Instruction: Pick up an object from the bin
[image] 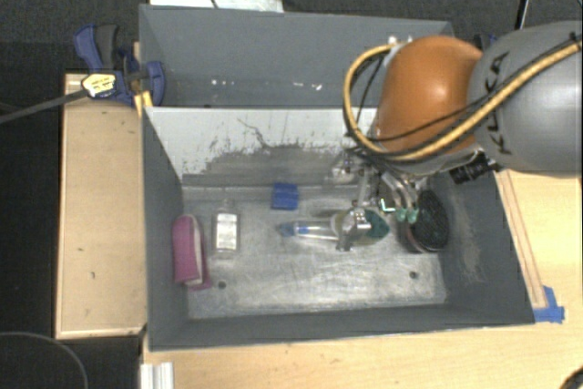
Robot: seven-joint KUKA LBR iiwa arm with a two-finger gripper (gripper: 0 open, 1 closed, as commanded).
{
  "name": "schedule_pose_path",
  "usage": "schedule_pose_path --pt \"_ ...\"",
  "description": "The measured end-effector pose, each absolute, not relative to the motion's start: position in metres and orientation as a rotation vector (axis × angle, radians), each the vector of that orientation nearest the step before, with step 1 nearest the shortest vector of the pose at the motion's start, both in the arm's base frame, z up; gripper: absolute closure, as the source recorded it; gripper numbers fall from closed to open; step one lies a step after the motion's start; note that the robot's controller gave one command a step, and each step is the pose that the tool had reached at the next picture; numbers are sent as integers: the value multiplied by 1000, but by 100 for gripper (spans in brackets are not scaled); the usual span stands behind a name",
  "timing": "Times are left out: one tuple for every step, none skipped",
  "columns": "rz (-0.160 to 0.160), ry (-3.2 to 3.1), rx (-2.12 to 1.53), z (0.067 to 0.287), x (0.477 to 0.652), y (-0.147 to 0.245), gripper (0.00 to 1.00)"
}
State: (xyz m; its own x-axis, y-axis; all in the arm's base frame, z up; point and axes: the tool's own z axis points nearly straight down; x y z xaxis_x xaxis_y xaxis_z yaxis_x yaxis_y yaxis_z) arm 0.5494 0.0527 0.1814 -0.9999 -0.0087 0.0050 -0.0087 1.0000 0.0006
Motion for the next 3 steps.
schedule_pose_path --pt "-5 -3141 -207 71 571 -6 0" --pt "-3 -3143 -202 73 573 -5 0" --pt "-3 -3144 -201 75 575 -5 0"
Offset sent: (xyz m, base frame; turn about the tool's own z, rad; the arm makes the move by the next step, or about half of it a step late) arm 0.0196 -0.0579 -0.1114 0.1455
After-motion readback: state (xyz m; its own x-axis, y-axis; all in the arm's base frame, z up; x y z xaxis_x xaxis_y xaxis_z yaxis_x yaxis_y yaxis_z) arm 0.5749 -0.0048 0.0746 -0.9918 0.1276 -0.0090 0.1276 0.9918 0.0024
